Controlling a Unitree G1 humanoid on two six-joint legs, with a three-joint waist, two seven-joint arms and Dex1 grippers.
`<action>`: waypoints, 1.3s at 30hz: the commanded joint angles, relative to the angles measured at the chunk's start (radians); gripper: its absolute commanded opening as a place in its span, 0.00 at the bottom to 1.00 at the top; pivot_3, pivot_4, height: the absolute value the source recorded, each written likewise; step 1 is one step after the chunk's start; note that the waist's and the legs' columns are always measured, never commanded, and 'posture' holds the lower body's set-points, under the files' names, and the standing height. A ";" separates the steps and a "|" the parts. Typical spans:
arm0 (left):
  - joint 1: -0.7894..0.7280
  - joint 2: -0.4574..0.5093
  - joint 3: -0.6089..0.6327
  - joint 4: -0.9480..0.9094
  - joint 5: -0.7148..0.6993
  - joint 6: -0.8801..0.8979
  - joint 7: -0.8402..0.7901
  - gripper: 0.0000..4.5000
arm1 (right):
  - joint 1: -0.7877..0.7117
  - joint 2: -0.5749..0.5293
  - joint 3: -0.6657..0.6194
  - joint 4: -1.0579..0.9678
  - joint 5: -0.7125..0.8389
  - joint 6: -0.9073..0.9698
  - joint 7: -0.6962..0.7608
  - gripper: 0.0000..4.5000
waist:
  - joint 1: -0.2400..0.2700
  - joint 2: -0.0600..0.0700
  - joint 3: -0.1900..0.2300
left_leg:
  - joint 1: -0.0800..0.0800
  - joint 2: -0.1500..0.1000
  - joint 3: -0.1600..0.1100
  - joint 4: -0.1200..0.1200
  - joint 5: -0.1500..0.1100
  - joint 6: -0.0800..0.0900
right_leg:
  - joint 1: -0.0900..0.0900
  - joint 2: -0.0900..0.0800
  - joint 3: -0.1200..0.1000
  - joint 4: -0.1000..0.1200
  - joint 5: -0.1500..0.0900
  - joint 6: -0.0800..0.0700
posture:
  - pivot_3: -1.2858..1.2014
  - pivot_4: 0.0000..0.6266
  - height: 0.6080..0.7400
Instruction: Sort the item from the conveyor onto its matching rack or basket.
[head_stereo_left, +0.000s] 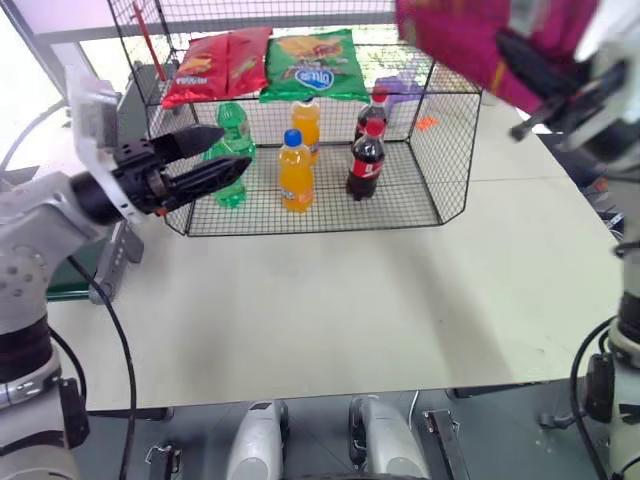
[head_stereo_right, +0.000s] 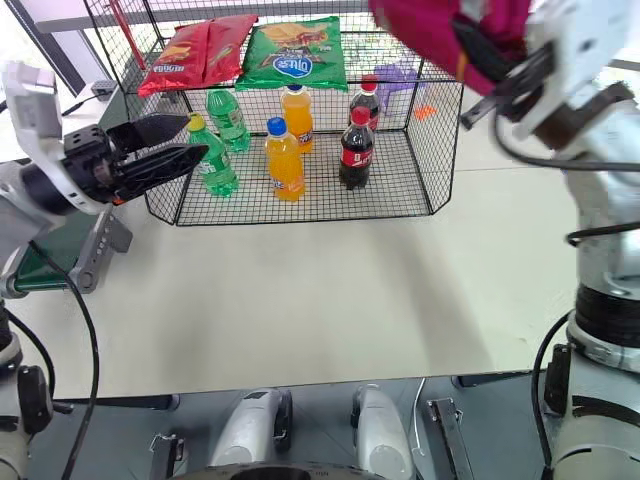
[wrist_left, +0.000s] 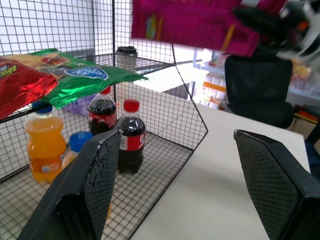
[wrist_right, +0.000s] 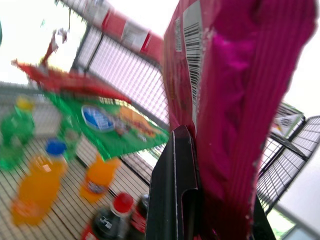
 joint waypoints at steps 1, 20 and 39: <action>0.004 -0.009 0.018 -0.040 -0.011 -0.025 0.025 0.83 | -0.085 -0.007 0.078 0.172 -0.196 -0.242 -0.017 0.00 | 0.000 0.000 0.000 | 0.000 0.000 0.000 0.000 0.000 0.000 | 0.000 0.000 0.000 0.000 0.000 0.000 | 0.52 0.24 1.00; 0.099 -0.042 0.037 -0.120 -0.074 -0.046 0.109 0.83 | -0.242 -0.143 0.228 0.536 -0.930 -0.822 -0.530 0.00 | -0.010 0.000 0.000 | 0.000 0.000 0.000 0.000 0.000 0.000 | 0.000 0.000 0.000 -0.001 0.000 0.000 | 0.52 0.24 1.00; 0.087 -0.085 0.003 -0.095 -0.058 -0.081 0.119 0.83 | -0.332 -0.007 0.440 0.698 -1.135 -0.855 -0.605 0.00 | -0.013 0.000 0.000 | 0.000 -0.001 0.000 -0.001 0.000 -0.001 | 0.000 0.000 0.002 -0.001 0.000 0.000 | 0.52 0.24 1.00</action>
